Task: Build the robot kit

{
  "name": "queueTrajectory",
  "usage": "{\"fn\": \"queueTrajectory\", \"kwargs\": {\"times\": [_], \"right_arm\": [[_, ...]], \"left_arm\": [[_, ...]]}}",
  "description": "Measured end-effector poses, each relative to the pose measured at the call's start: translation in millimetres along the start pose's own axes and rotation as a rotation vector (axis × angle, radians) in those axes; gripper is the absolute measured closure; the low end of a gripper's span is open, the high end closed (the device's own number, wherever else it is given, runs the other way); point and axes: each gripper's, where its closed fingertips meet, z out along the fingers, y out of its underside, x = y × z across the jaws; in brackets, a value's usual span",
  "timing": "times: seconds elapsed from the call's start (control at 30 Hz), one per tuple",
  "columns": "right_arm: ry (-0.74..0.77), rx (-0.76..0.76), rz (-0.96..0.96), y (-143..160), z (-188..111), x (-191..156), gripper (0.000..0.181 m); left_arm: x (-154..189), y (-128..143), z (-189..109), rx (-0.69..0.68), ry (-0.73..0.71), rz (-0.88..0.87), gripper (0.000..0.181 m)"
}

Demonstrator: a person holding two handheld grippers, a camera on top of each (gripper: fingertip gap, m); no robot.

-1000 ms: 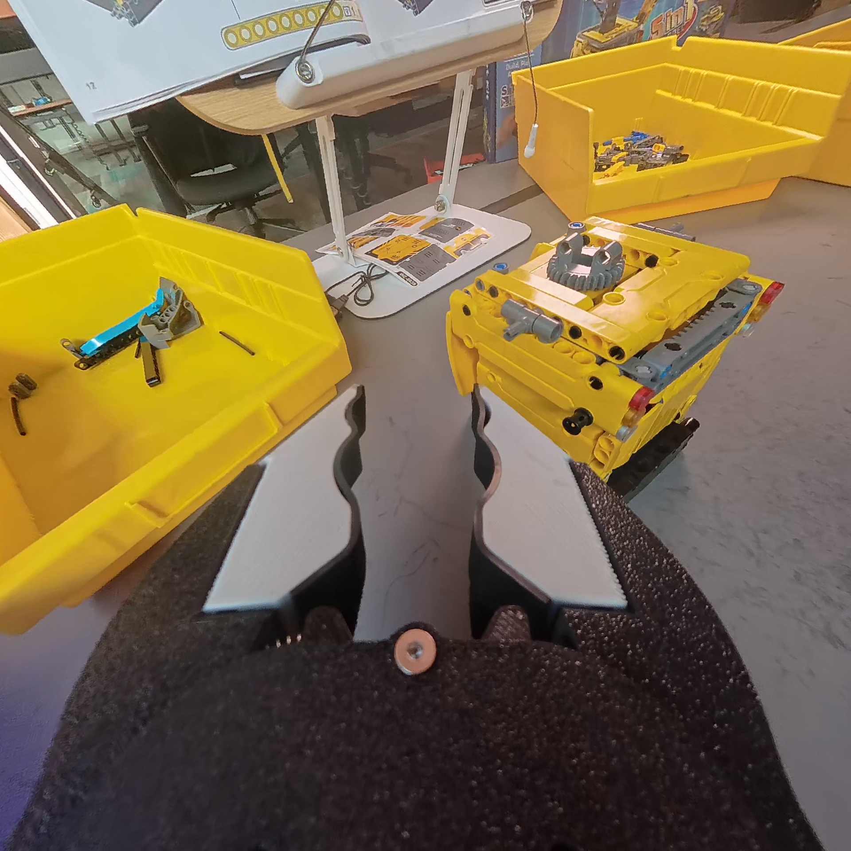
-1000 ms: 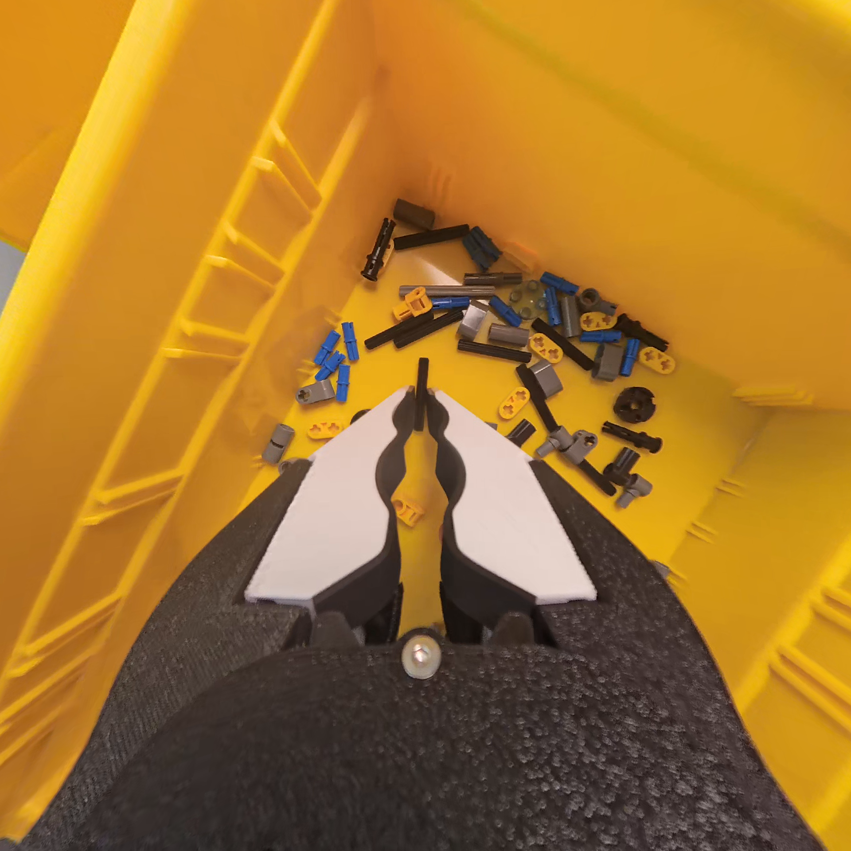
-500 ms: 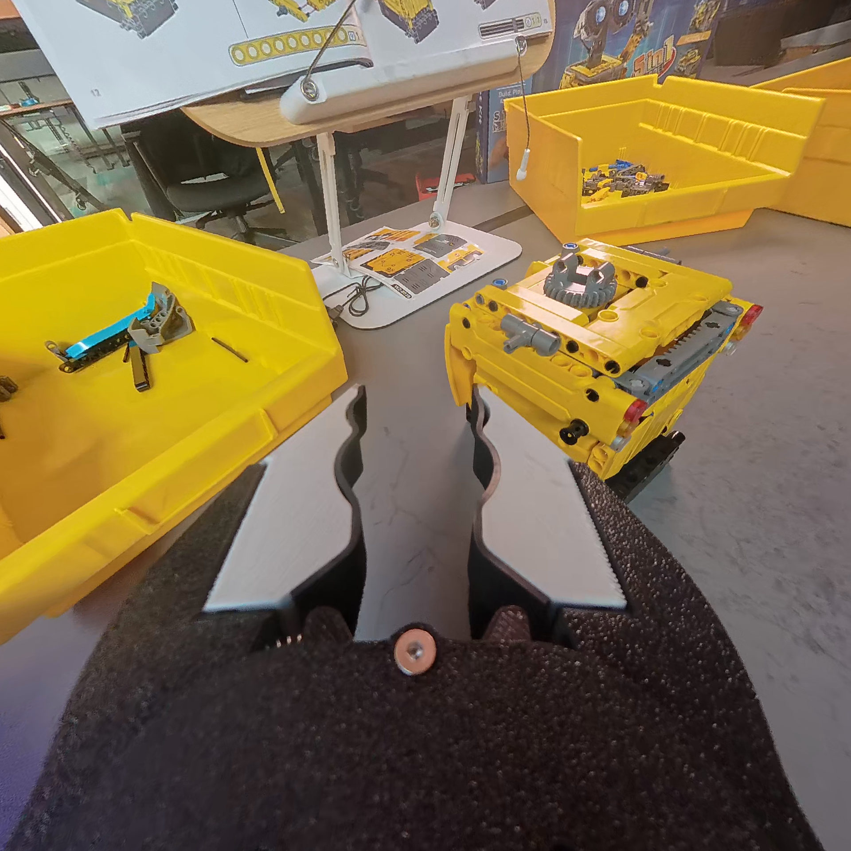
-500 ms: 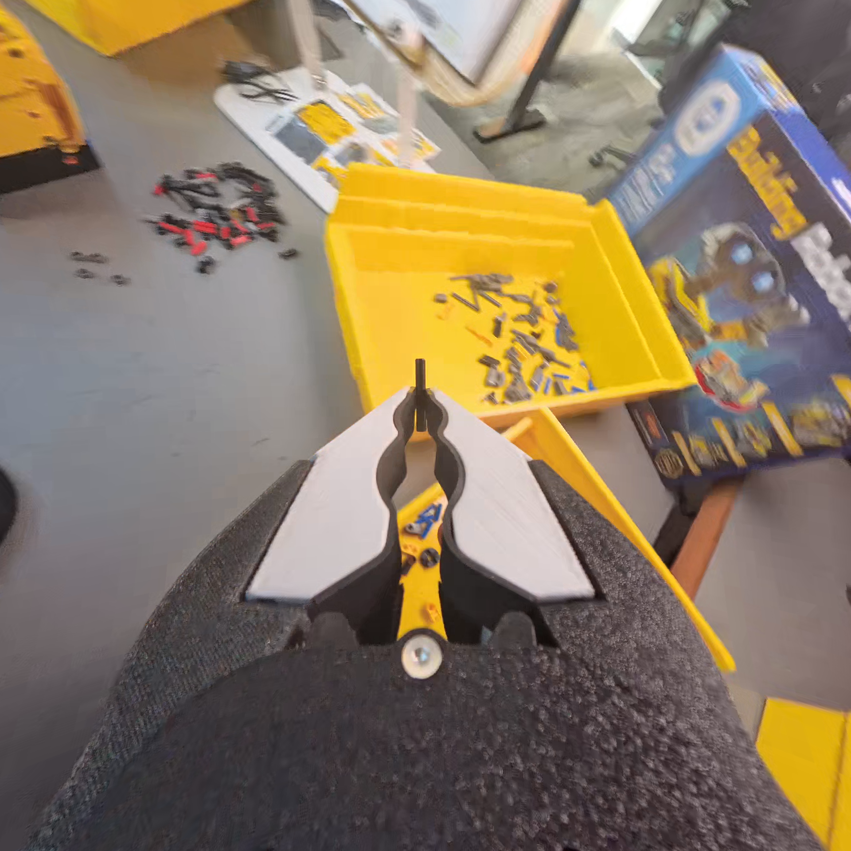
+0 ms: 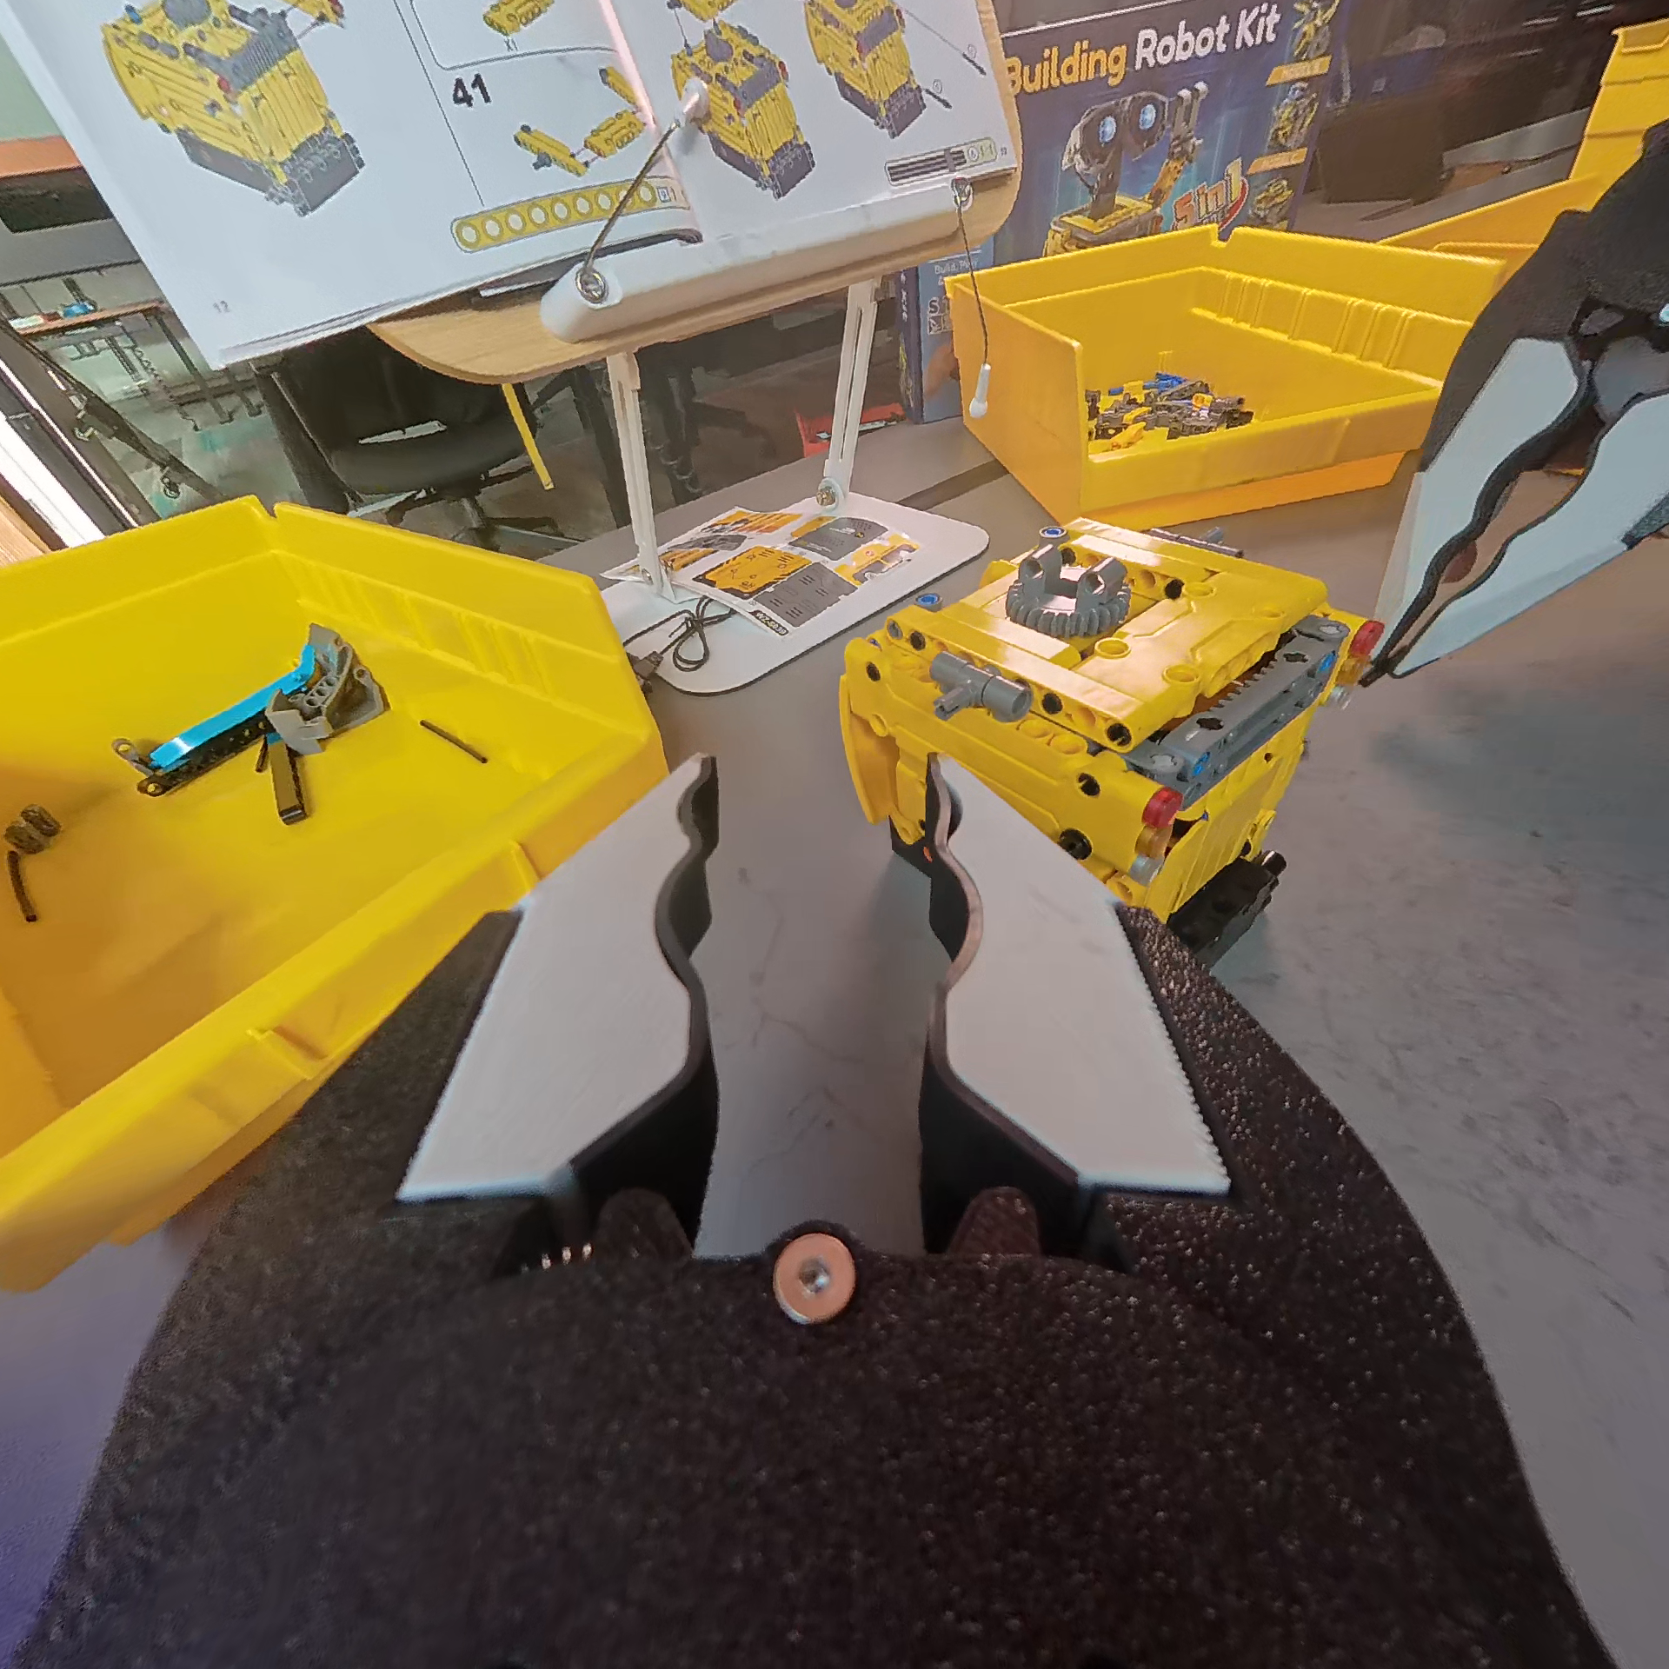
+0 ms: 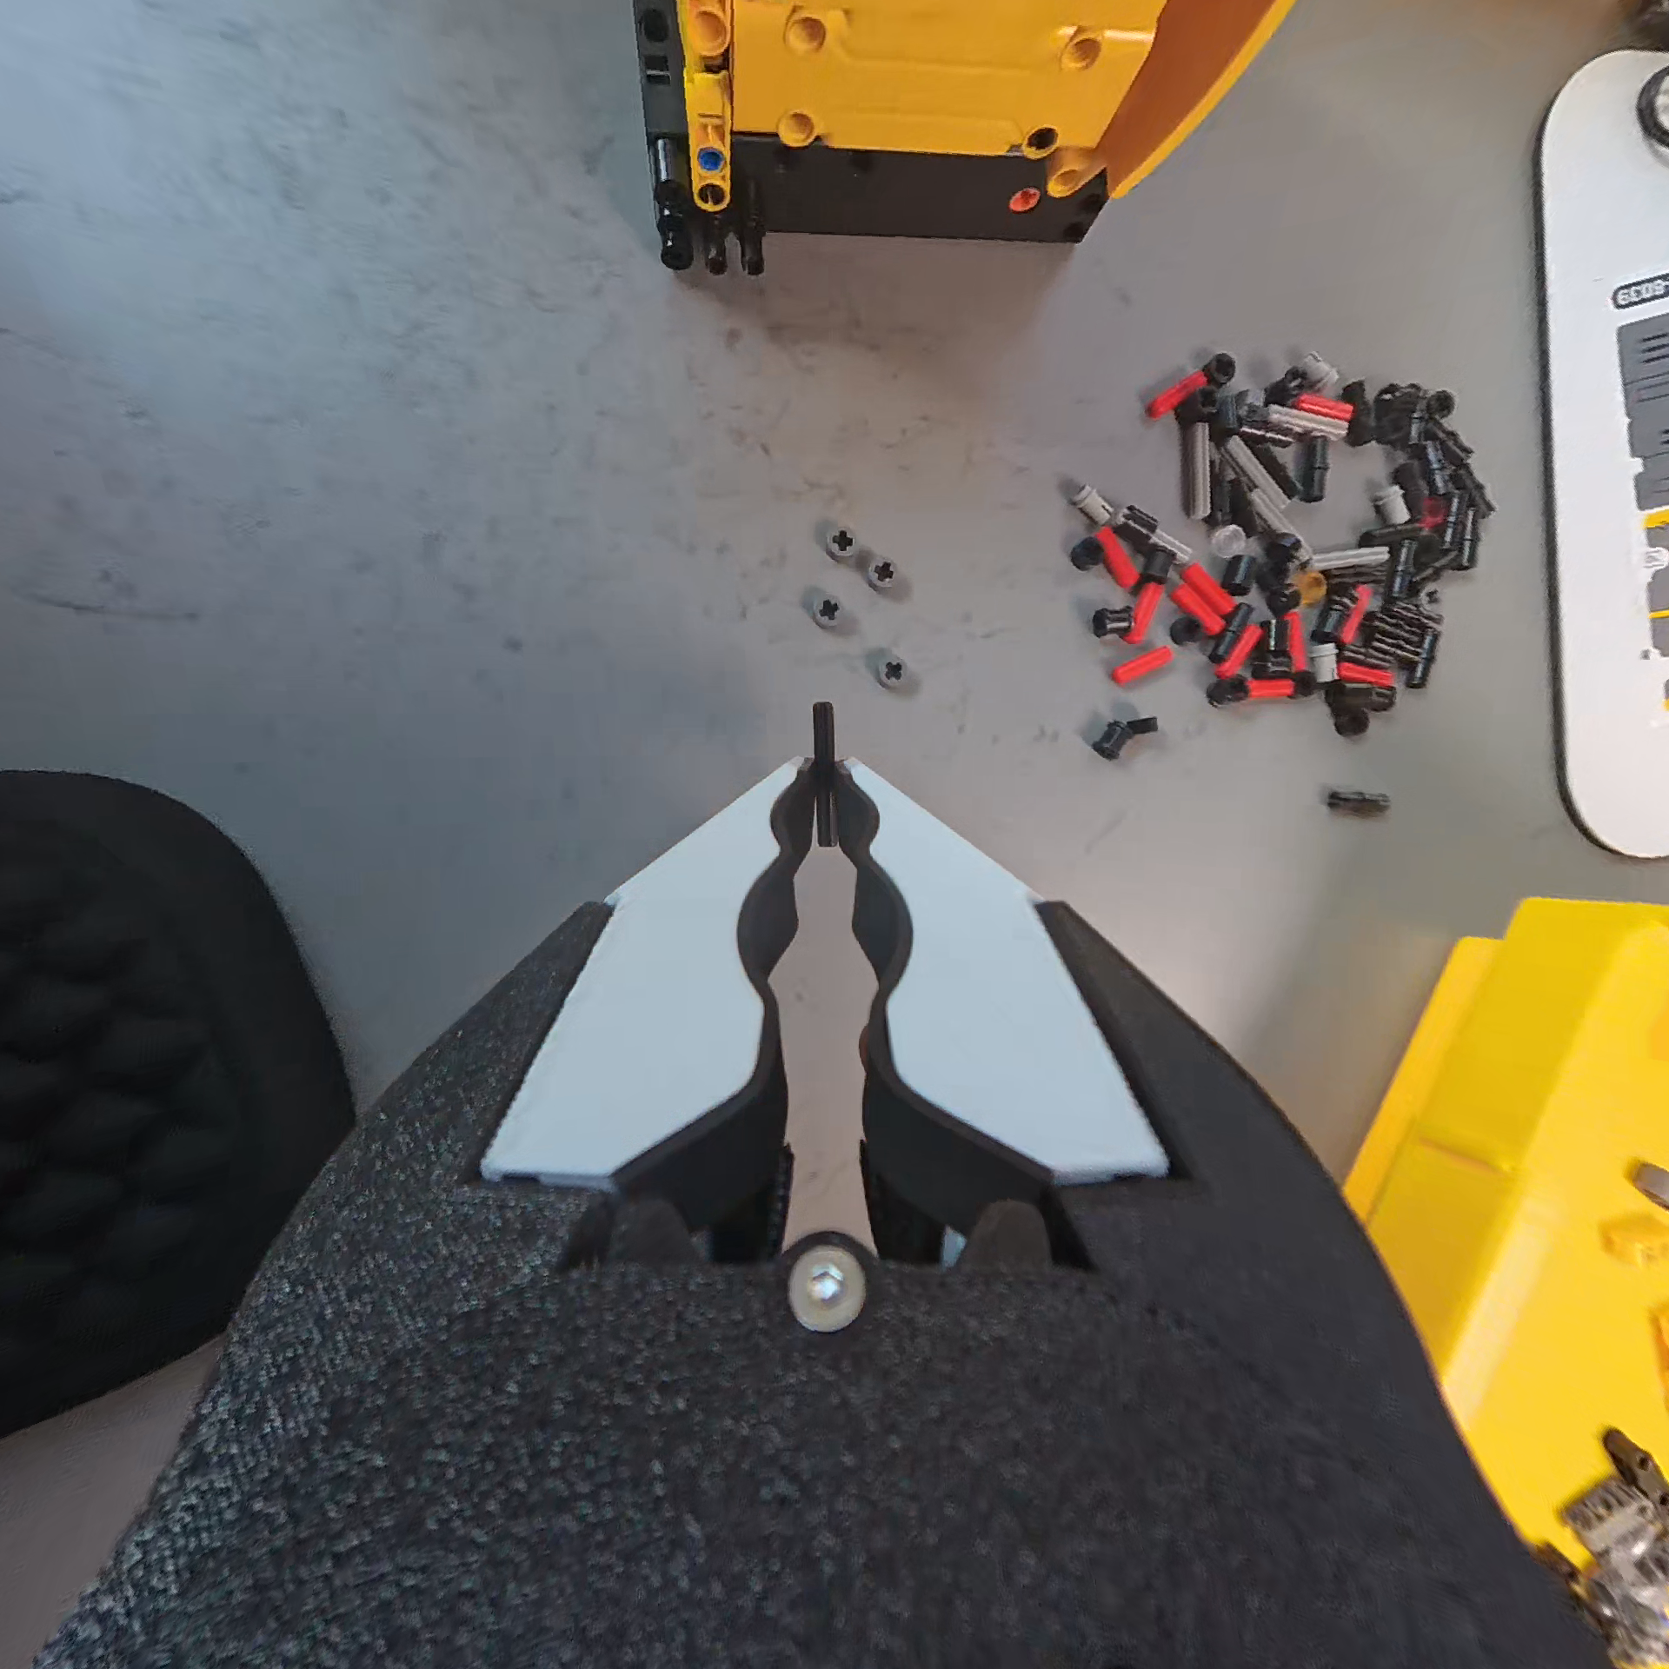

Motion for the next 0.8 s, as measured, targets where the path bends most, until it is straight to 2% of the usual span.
{"fn": "queueTrajectory", "kwargs": {"times": [0.23, 0.4, 0.7, 0.8], "right_arm": [[-0.016, -0.01, -0.001, 7, 17, 2, 0.176], [-0.013, 0.014, 0.013, 10, 13, 2, 0.164], [0.01, 0.026, 0.066, 15, 11, 5, 0.17], [-0.028, 0.04, 0.087, 12, 14, 2, 0.178]], "left_arm": [[-1, -4, -3, 0.015, -0.008, 0.017, 0.136], [1, -2, -2, 0.006, -0.001, 0.018, 0.136], [7, 0, 1, -0.004, 0.021, 0.029, 0.136], [8, 0, 0, -0.004, 0.028, 0.017, 0.136]]}}
